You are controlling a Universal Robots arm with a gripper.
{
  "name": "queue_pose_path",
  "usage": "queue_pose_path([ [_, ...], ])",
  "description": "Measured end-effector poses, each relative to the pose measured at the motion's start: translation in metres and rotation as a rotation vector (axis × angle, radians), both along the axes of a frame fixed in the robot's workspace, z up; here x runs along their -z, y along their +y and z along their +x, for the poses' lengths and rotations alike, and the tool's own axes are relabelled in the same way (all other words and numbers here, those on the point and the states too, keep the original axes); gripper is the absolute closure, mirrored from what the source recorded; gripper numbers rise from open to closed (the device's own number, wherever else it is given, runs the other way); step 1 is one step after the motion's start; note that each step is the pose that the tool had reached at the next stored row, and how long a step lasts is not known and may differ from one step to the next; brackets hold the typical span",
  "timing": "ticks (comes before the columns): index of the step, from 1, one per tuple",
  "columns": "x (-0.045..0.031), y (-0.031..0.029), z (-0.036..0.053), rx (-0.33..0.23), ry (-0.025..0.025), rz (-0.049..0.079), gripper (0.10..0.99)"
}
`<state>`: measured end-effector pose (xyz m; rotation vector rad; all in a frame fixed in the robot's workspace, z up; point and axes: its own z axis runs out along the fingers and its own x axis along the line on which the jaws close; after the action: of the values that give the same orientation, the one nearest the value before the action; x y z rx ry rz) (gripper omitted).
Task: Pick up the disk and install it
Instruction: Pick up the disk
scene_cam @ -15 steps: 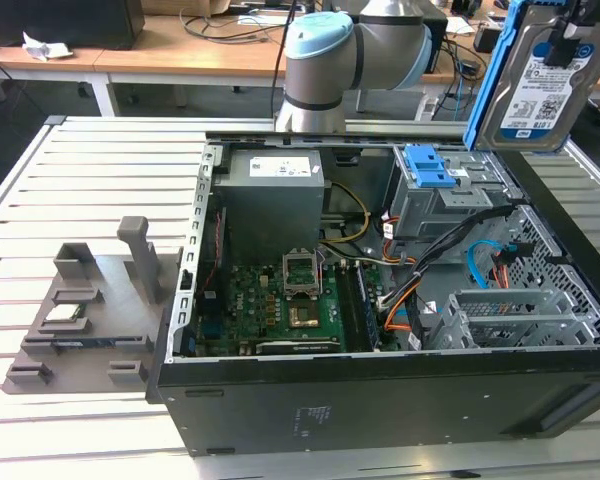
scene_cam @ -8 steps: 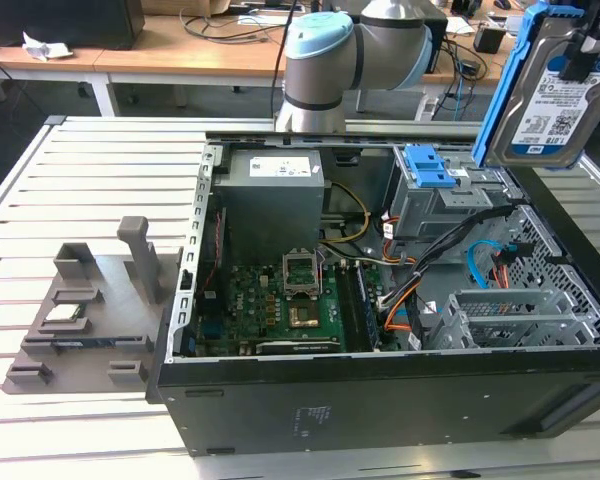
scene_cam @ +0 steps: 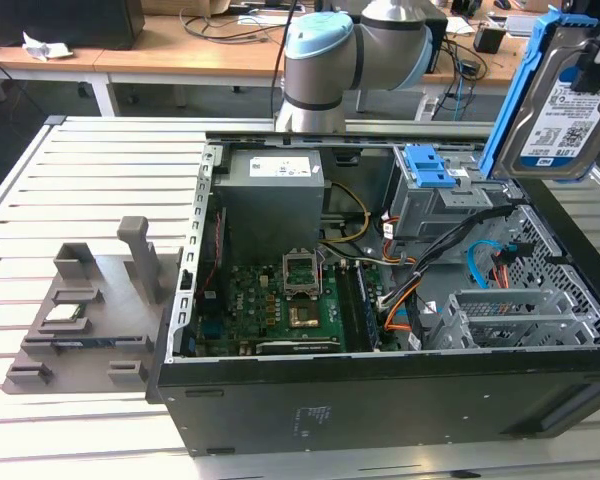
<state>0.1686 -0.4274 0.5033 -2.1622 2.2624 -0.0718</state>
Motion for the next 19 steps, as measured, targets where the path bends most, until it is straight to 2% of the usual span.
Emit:
queue_pose_path([
  [5, 0.0002, -0.0119, 0.0000, 0.000, 0.0001, 0.000, 0.729],
  [9, 0.0003, -0.0191, 0.0000, 0.000, 0.0000, 0.000, 0.729],
  [15, 0.0006, -0.0366, -0.0001, 0.000, 0.0000, 0.000, 0.729],
  [17, 0.0007, -0.0399, -0.0001, 0.000, 0.0000, 0.000, 0.729],
  [18, 0.0007, -0.0429, -0.0001, 0.000, 0.0000, 0.000, 0.729],
  [19, 0.0009, -0.0541, -0.0001, 0.000, 0.0000, 0.000, 0.729],
])
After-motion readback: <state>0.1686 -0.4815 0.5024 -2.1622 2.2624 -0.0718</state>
